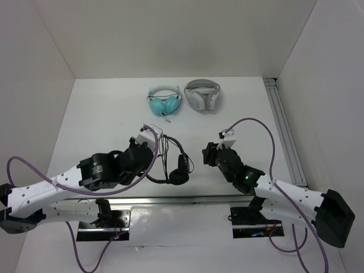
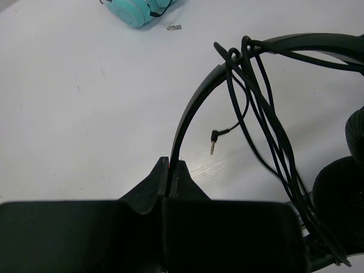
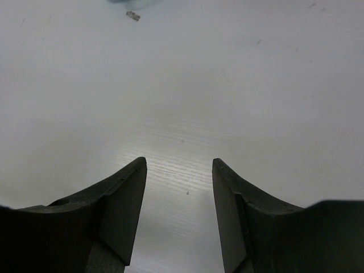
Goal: Wrap the headphones
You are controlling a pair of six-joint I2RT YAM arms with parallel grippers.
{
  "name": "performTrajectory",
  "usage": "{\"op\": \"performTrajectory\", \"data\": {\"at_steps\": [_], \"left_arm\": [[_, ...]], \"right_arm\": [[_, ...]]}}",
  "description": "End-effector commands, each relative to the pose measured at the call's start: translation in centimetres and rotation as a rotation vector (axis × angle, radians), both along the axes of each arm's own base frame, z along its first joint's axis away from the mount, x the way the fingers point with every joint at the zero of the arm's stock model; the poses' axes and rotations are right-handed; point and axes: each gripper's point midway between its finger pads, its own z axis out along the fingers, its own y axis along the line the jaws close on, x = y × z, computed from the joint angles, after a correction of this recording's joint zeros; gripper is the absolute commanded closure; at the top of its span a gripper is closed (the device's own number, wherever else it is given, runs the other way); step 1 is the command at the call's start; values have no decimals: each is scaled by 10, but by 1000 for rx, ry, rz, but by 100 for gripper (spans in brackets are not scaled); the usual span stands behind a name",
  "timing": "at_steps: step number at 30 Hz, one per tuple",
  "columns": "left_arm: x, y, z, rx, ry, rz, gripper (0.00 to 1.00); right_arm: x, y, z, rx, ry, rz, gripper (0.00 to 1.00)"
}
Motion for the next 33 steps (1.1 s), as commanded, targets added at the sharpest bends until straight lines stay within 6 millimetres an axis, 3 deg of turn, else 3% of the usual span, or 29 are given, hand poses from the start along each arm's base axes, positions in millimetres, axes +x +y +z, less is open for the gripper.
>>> {"op": "performTrajectory", "data": {"at_steps": [1,4,12,15,17,20,21,22,25,33], "left_arm": [[3,-4,8,-171,3,128,100],[1,-4,-2,-196,36,168,100],[-2,-10,-42,-180,110,216,100],[11,-9,-53,-179,132,267,100],[16,-7,-70,-159,168,278,100],[34,-9,-81,-197,192,264,100],[46,-7,-79,-232,181,285,100],[49,-9,-79,-254,196,271,100],[65,1,-86,-267,210,283,100],[94,-7,-116,-263,306,278,100]], "right_arm": [[7,-20,25,38,-14,-144,42],[6,-21,35,37,-4,-147,42],[2,-25,35,2,30,-151,42],[4,-25,46,27,15,-164,31],[4,-28,48,17,17,-174,23],[5,-30,63,42,-7,-183,21],[5,-30,66,35,-10,-180,7],[5,-30,74,44,-24,-177,0],[4,-32,81,51,-37,-174,0],[1,-33,86,51,-41,-162,0]]}}
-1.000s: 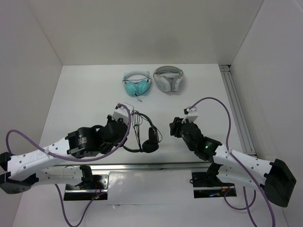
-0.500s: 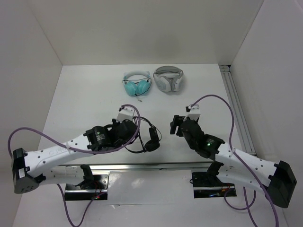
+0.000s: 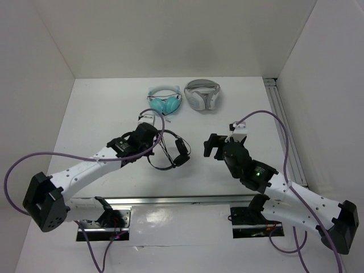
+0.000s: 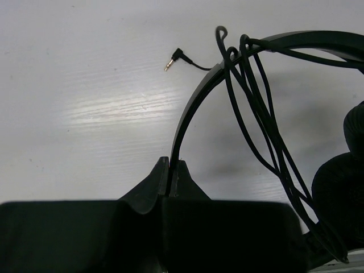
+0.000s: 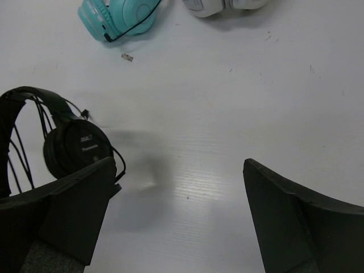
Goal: Wrap the headphones
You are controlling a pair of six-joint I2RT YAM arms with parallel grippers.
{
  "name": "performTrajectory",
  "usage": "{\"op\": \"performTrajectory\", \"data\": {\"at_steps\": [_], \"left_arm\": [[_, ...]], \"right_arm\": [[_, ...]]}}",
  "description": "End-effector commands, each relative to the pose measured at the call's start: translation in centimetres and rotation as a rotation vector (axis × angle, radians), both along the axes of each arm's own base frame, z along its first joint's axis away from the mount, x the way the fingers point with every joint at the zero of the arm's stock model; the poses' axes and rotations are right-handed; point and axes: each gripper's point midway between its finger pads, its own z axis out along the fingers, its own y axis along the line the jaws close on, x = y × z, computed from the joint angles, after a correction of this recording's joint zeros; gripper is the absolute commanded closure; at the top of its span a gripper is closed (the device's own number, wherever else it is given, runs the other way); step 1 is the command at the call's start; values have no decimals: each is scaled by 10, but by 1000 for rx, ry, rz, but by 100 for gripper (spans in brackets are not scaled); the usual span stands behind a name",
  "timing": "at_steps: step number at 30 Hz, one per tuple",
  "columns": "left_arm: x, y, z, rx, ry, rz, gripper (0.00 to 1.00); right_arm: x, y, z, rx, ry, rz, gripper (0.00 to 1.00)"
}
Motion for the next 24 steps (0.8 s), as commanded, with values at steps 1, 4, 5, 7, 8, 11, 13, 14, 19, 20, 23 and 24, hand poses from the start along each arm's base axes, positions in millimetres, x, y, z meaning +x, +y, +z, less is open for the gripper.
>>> {"op": "performTrajectory", "data": {"at_steps": [1,4,5,7,8,11,13,14,19,20,23,24], "left_arm": [[18,-28,14,-95,-39,-66,100],[21,-31,11,-95,-30,-59,100],[21,-31,11,-89,-23,-59,100],[23,-33,15,-103,-28,-52,100],[23,-33,15,-103,-28,-52,100],[25,-38,23,-117,-46,-49,100],[23,-39,26,-116,-45,-46,100],[25,-38,30,-113,-52,-39,100],[16,-35,26,-77,-20,-13,100],[16,-35,29,-85,-19,-5,100],[10,-38,31,-93,-23,11,100],[8,-40,31,-93,-22,2,100]], "right_arm": [[0,-8,17,2,-34,-17,0],[-1,-11,13,-16,-32,-23,0],[-1,-11,13,-16,-32,-23,0],[-1,-11,13,-16,-32,-23,0],[-1,-11,13,-16,-32,-23,0],[-1,-12,11,-25,-34,-20,0],[0,-11,8,-33,-27,-20,0],[1,-10,6,-41,-20,-19,0],[1,-8,7,-40,-25,-8,0],[1,-8,7,-40,-25,-8,0],[1,-8,7,-40,-25,-8,0],[1,-8,7,-40,-25,-8,0]]}}
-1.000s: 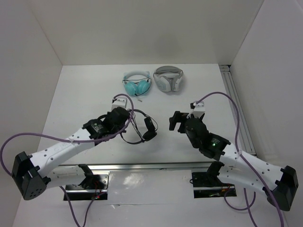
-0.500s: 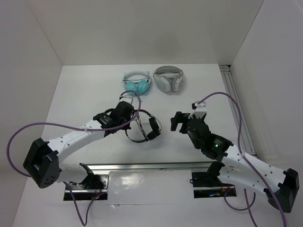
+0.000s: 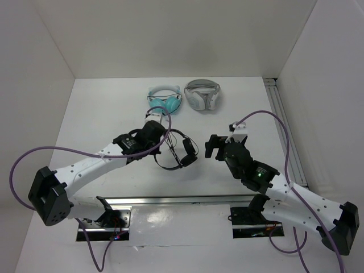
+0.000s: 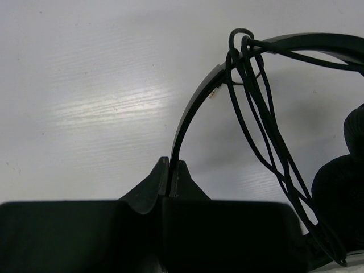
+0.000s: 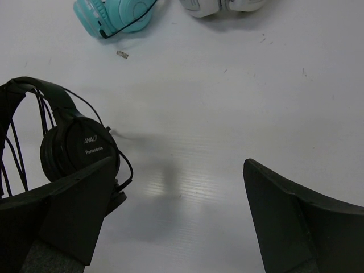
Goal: Wrap the headphones
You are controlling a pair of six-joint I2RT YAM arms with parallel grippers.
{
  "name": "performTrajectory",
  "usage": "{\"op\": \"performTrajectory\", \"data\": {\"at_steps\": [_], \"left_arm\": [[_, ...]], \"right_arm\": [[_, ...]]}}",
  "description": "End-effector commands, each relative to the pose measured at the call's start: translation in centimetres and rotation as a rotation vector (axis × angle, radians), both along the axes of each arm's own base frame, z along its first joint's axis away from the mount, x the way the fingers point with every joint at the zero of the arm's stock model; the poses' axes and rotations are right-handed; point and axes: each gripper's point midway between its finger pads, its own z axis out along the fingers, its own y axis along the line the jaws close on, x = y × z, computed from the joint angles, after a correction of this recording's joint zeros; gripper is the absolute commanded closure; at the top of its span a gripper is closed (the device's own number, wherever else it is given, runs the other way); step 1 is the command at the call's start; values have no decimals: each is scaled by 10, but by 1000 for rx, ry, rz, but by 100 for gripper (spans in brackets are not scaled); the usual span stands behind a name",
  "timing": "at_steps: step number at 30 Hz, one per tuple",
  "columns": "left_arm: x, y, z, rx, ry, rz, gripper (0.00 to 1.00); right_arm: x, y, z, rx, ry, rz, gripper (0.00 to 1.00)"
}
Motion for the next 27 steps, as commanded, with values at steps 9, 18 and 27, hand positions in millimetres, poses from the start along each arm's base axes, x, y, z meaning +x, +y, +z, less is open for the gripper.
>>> {"op": "performTrajectory", "data": {"at_steps": [9,18,27], "left_arm": [[15,-5,2,-14,-13,60,100],[44,8,-7,-67,7,96,100],[72,25,-34,-106,59,96,100]], "right_arm": [[4,-1,-1,-19,-6,-9,0],[6,3,-10,-41,9,2,0],[6,10,-24,-55,35,28,0]]}}
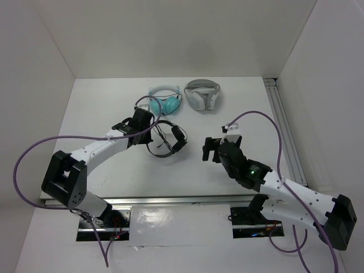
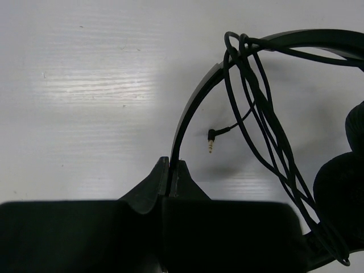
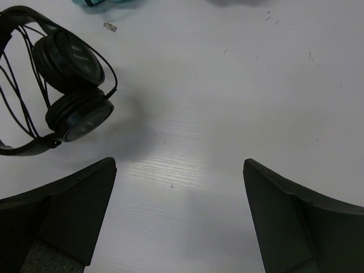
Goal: Wrap the headphones
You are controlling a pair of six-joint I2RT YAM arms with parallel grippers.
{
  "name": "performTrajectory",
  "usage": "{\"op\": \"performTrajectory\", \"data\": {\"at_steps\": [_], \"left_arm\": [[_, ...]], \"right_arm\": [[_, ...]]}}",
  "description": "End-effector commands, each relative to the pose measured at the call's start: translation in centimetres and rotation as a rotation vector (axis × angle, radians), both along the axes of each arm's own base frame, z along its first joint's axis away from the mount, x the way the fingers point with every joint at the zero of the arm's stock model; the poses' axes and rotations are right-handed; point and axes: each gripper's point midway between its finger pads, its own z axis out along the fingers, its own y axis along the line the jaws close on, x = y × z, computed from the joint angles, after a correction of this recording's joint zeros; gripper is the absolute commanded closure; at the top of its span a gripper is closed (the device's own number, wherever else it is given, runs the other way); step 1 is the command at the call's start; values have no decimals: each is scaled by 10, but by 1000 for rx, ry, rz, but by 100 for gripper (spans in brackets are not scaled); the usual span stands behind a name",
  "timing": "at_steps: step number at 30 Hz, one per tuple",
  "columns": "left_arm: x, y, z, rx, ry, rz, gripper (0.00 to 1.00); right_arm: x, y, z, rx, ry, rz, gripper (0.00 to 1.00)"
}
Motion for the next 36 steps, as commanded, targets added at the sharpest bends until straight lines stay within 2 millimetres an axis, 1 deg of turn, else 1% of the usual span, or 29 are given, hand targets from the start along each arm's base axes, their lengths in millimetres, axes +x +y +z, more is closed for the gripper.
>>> {"op": "performTrajectory", "data": {"at_steps": [1,2,3,4,5,6,8,9,11,12,13,14,16,19,20,21,23,26,29,30,31,32,33,34,35,36], "left_arm": [[20,-13,-10,-46,-1,-41,100],[24,-13,-14,-52,4,-38,100],[22,-15,-21,-64,21,-41,100],[20,-10,-33,-53,44,-29,100],[19,-13,-39,-62,56,-39,100],[21,-11,-40,-79,53,-27,100],[16,-5,-56,-64,87,-16,100],[19,-3,-55,-74,79,0,99],[13,5,-70,-57,117,15,99],[13,5,-70,-57,118,15,97],[14,9,-74,-60,129,36,97],[18,12,-74,-64,121,46,96],[18,20,-84,-67,152,79,94],[22,30,-93,-78,171,116,92],[22,28,-96,-86,176,110,92],[25,31,-95,-90,167,119,90],[24,29,-97,-104,170,120,86],[22,30,-96,-104,168,120,73],[22,27,-85,-129,146,118,65],[20,28,-82,-132,139,117,65],[20,21,-71,-150,113,97,62],[20,17,-65,-155,98,85,59],[20,19,-61,-151,90,90,52],[19,15,-55,-161,78,87,49],[17,18,-51,-154,67,94,49],[17,18,-46,-159,56,93,43]], "right_arm": [[5,4,4,19,-26,1,0],[5,4,1,12,-20,1,0],[5,6,1,15,-17,9,0],[5,6,1,15,-17,9,0],[4,5,-6,0,-4,9,0],[4,5,-6,0,-4,9,0],[5,6,-5,7,-10,9,0],[5,6,-7,0,-4,9,0],[6,7,-5,6,-10,9,0],[5,9,-6,9,-6,17,0],[6,9,-9,1,1,17,0],[6,9,-9,1,1,17,0],[6,11,-7,11,-2,25,0],[5,14,-8,24,4,32,0],[5,14,-8,24,4,32,0],[5,14,-8,24,4,32,0],[5,14,-10,17,10,32,0],[4,16,-13,14,21,43,0],[4,16,-13,14,21,43,0],[4,16,-13,14,21,43,0],[3,15,-12,15,20,43,0],[3,15,-12,15,20,43,0],[3,15,-12,15,20,43,0],[2,16,-10,25,17,51,0],[1,15,-11,18,23,51,0],[1,15,-9,33,19,47,0]]}}
